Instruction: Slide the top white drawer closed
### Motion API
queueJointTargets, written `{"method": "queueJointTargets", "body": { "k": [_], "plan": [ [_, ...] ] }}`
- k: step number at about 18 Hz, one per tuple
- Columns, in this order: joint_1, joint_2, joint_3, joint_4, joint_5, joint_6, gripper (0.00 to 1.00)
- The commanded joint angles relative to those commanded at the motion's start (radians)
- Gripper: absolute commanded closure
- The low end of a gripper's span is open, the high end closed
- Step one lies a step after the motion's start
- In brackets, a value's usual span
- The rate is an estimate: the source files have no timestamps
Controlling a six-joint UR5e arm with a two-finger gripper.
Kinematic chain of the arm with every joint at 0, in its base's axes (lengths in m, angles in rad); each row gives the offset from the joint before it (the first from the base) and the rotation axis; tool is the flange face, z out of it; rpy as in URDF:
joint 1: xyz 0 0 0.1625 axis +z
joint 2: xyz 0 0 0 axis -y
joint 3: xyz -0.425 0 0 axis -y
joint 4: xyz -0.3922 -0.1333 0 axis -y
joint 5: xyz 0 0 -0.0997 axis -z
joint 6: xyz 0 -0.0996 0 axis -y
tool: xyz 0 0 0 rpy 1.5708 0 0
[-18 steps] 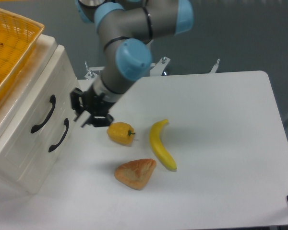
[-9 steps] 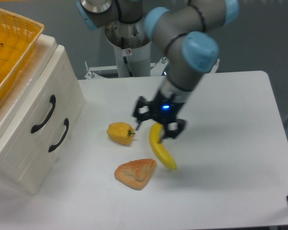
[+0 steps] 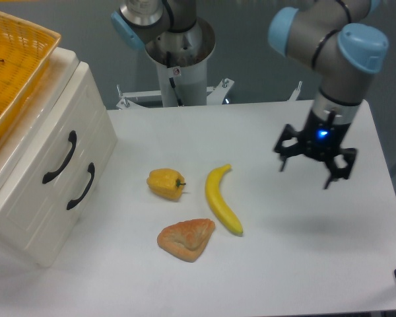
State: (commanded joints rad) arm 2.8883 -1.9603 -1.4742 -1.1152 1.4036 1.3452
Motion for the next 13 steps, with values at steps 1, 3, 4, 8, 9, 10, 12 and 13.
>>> {"method": "queueJointTargets", "body": {
  "k": [1,3,4,8,9,10,12,13],
  "plan": [
    [0.014,-0.012,-0.003,0.003,0.0,0.024,0.0],
    [0.032,-0.041,-0.012,0.002,0.003,0.136,0.0],
    [0.032,-0.058,-0.012,0.002,0.024,0.165,0.0],
    [0.008,-0.121,0.037,0.003,0.213,0.196,0.0],
    [-0.004,-0.133,0.054,0.002,0.212,0.193,0.0],
    [-0.006,-0.138,0.058,0.003,0.21,0.209,0.0],
    [-0.007,-0.143,0.063,0.003,0.206,0.233,0.0],
    [-0.012,-0.144,0.064,0.003,0.206,0.233,0.0]
  ]
}}
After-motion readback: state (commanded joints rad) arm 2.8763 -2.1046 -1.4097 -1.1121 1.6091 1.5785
